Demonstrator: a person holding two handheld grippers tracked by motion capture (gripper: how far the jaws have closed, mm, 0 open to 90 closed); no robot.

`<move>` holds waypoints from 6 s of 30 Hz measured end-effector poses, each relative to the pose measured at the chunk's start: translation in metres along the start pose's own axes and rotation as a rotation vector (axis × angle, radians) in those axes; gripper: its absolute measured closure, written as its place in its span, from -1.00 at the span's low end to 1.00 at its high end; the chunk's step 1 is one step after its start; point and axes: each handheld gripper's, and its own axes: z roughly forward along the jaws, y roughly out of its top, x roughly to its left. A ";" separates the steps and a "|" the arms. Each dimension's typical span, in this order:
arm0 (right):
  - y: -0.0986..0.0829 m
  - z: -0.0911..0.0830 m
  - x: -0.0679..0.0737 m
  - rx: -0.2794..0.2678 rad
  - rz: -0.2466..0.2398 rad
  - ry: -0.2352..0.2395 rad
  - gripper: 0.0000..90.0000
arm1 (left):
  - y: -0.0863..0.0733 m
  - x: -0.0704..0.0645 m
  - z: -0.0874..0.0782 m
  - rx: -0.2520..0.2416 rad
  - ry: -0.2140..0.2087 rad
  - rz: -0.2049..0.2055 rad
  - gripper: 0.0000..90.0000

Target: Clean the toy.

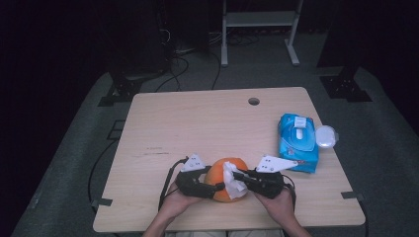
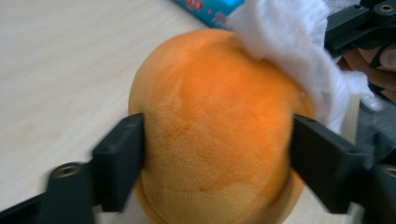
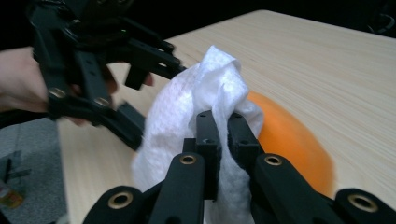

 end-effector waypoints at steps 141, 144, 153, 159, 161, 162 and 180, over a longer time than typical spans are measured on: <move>-0.020 -0.015 -0.040 -0.010 0.120 -0.113 0.87 | -0.001 -0.011 0.003 0.007 -0.018 0.108 -0.27; -0.009 -0.020 -0.031 -0.059 0.088 -0.084 0.87 | 0.000 -0.016 0.004 0.006 -0.025 0.151 -0.25; -0.028 -0.017 -0.051 -0.003 0.175 -0.107 0.87 | 0.000 -0.019 0.004 0.007 -0.022 0.173 -0.27; -0.007 -0.022 -0.032 -0.061 0.085 -0.078 0.87 | 0.000 -0.022 0.006 -0.004 -0.029 0.181 -0.32; -0.016 -0.020 -0.038 -0.047 0.126 -0.080 0.87 | 0.001 -0.021 0.005 -0.013 -0.033 0.155 -0.45; -0.019 -0.019 -0.041 -0.040 0.146 -0.081 0.87 | 0.001 -0.020 0.005 -0.020 -0.038 0.138 -0.47; -0.011 -0.025 -0.035 -0.036 0.119 -0.070 0.88 | 0.000 -0.022 0.008 -0.017 -0.086 0.124 -0.59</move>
